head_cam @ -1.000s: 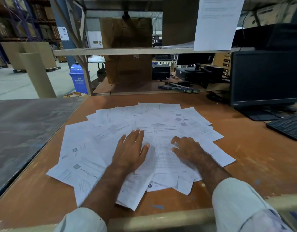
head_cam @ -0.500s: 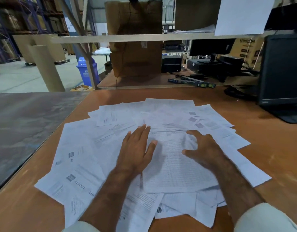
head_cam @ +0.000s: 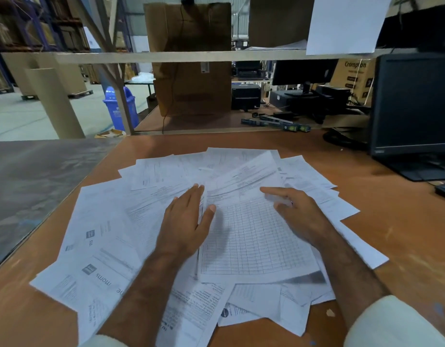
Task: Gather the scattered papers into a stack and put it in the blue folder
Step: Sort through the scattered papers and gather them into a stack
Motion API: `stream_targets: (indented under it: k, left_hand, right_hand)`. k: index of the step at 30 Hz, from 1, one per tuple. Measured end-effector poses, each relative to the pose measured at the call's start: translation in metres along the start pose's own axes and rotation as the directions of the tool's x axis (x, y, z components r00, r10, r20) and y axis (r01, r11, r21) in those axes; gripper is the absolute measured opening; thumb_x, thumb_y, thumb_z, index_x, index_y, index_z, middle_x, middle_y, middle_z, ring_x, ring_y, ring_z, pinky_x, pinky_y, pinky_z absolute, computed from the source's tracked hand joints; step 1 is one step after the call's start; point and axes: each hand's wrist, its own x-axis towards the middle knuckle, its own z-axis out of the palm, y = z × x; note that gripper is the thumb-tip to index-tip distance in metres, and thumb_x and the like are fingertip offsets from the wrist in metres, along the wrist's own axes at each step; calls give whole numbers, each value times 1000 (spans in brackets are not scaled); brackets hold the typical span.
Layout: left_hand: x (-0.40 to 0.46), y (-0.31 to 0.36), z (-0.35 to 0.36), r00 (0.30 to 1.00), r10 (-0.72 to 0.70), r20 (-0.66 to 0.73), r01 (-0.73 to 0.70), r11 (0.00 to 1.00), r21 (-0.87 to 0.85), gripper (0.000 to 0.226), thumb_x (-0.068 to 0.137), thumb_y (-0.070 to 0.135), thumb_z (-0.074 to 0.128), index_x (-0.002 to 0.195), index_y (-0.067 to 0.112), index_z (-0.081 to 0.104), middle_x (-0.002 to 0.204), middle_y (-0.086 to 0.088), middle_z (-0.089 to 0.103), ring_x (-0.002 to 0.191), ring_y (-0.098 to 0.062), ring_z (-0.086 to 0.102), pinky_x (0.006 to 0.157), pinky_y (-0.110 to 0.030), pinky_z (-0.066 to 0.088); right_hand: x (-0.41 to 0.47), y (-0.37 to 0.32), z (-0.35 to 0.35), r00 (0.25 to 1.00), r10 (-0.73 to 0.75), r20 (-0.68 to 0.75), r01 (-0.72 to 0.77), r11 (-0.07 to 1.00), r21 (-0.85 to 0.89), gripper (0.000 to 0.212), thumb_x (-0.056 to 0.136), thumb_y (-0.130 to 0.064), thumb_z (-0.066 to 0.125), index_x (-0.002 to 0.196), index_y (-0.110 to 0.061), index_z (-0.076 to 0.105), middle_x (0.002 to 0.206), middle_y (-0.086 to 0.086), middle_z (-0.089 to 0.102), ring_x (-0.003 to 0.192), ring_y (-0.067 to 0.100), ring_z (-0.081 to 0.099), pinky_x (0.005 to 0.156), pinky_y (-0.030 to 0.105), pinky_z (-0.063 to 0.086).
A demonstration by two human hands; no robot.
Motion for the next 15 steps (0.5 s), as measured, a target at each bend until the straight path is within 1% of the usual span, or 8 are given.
stream_targets:
  k: [3,5,6,8,10,12,14,15]
  left_hand:
    - [1,-4,1,1000,-14,-3,14,999,-29,76,96,62,27,160,20,32,166,1,31,153,-18,29,125,-38,21]
    - [2,-4,1,1000,-10,3,10,999,-43,77,96,62,26,160,19,32,166,0,31,153,-18,29,125,-38,21]
    - [2,-4,1,1000,-15,8,15,999,-48,78,95,63,26,160,19,32,166,0,31,153,-18,28,124,-38,22]
    - [3,-5,0,999,-40,11,40,998,-39,80,94,64,27,160,20,30,167,1,29,153,-18,28,123,-38,23]
    - [3,-5,-3,996,-85,7,85,993,-77,80,94,67,32,161,23,28,166,4,30,151,-19,31,121,-40,26]
    - [4,-2,-13,988,-152,13,149,938,-313,69,97,64,47,157,31,34,159,10,40,141,-16,43,117,-41,37]
    - [5,5,-23,979,-182,89,196,753,-629,61,92,57,60,149,43,42,147,18,52,129,-11,55,107,-37,48]
    - [5,7,-26,977,-169,127,208,662,-720,60,89,54,66,145,47,44,142,19,58,126,-10,60,102,-35,52]
  right_hand:
    - [1,3,0,999,16,41,-15,999,-44,39,102,-15,58,139,-26,62,143,-9,57,133,9,52,100,19,41]
    - [-1,2,0,999,-24,35,27,996,-84,52,95,-24,69,145,-31,55,142,-15,52,129,3,47,101,20,38]
    - [-2,1,-1,998,-54,32,56,997,-56,61,92,-25,74,147,-34,51,142,-18,50,128,1,46,103,21,39]
    - [-3,-4,-4,994,-97,40,91,987,134,69,88,-22,78,148,-41,48,143,-19,53,128,3,53,106,29,48]
    - [-6,-11,-9,988,-145,57,113,919,378,68,90,-16,75,147,-42,49,142,-19,57,127,5,58,104,37,53]
    - [-8,-14,-13,979,-198,57,144,856,496,65,92,-12,71,146,-40,50,144,-17,57,131,9,57,107,43,51]
    - [-8,-13,-16,971,-223,80,146,828,541,63,93,-11,69,146,-40,51,147,-14,55,135,14,54,112,49,45]
    - [-8,-12,-16,969,-227,102,134,822,554,62,94,-10,69,146,-40,52,148,-12,55,135,16,54,113,51,43]
